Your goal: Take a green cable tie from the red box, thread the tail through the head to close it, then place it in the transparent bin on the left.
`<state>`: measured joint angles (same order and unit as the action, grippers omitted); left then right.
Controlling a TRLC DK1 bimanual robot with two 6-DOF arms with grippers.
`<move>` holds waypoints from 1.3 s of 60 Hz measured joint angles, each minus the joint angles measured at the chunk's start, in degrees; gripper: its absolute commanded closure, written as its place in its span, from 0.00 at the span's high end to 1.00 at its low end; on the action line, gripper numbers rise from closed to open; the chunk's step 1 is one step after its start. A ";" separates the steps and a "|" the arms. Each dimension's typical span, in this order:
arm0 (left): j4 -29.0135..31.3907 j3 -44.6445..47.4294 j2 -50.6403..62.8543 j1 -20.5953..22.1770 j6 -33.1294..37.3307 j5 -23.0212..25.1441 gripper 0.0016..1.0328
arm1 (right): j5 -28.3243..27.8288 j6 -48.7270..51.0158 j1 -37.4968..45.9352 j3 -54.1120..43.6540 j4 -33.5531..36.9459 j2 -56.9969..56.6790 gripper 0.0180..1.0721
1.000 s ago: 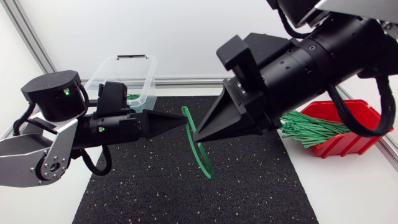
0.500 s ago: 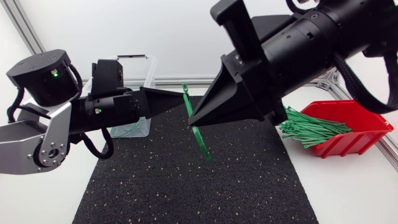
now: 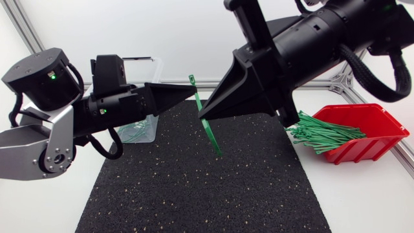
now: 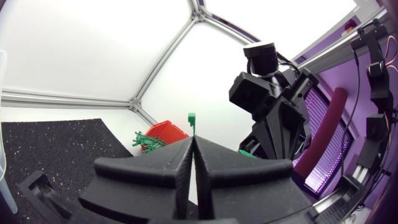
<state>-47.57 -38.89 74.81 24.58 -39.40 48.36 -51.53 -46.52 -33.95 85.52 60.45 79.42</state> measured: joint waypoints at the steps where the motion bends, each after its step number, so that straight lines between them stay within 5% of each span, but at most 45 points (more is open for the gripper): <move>1: -0.31 0.07 0.00 0.17 0.22 -0.22 0.03 | -0.13 0.00 0.02 0.02 -0.07 0.00 0.05; 26: -1.99 1.64 0.00 2.89 6.03 -2.05 0.03 | -1.46 -0.07 2.03 0.04 -0.68 0.00 0.05; 78: -4.20 2.60 0.00 1.84 4.92 -3.69 0.03 | -4.00 -4.57 2.95 1.22 -5.49 3.02 0.05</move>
<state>-51.77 -36.29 74.81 26.41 -34.48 44.66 -55.53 -51.09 -31.00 86.74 54.96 82.43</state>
